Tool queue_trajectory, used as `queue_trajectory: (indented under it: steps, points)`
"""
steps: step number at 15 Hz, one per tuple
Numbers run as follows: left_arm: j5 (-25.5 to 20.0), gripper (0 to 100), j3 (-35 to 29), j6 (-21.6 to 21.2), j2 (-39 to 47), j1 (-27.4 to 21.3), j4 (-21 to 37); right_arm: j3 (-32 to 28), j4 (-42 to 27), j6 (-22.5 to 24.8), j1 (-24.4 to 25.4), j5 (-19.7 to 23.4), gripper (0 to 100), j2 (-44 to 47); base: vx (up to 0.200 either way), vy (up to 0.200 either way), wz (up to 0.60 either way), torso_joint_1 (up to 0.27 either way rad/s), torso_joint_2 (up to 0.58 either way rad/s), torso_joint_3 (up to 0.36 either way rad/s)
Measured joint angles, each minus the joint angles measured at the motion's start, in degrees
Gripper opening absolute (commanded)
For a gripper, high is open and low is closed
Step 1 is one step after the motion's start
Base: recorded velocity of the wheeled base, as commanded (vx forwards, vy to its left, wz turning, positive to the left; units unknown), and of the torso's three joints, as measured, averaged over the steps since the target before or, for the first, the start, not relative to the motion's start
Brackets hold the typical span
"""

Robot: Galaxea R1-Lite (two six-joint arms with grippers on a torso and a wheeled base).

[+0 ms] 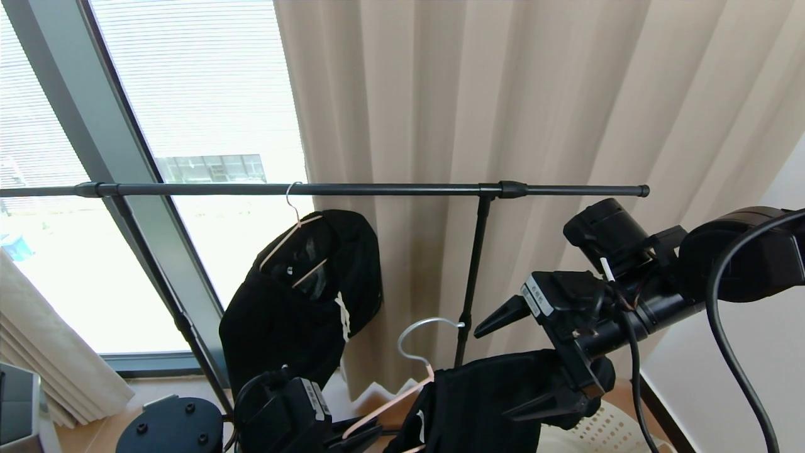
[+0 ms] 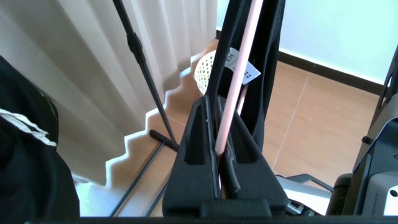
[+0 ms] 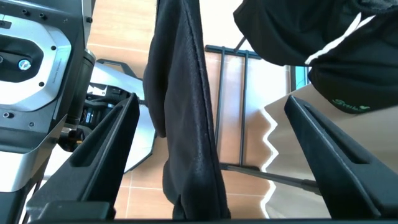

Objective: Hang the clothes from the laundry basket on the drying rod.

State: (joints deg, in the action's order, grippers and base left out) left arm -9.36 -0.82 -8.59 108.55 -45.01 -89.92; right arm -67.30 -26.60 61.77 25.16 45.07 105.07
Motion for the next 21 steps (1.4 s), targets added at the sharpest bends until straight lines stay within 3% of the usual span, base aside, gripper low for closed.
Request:
queue_trajectory:
  steps: [10,11,18,21]
  points:
    - [0.09,0,-0.17,0.0,0.0,0.0,-0.02,0.28,-0.06,0.0,0.16,-0.02,0,-0.33,0.0,0.0,0.0,0.0,0.0,0.0]
    - [0.17,100,-0.23,0.0,0.0,0.0,-0.05,0.33,-0.11,-0.02,0.11,-0.02,0,-0.37,0.0,0.0,0.0,0.0,0.0,0.0]
    - [-0.11,100,-0.67,0.74,-1.82,1.18,-0.05,0.27,0.16,-1.43,-1.0,-0.54,0,-2.1,0.0,0.0,0.0,0.0,0.0,0.0]
    - [-1.3,100,-2.79,3.1,-3.72,5.68,0.0,0.16,5.85,-7.63,-2.45,-5.25,0,-3.17,0.0,0.0,0.0,0.0,0.0,0.0]
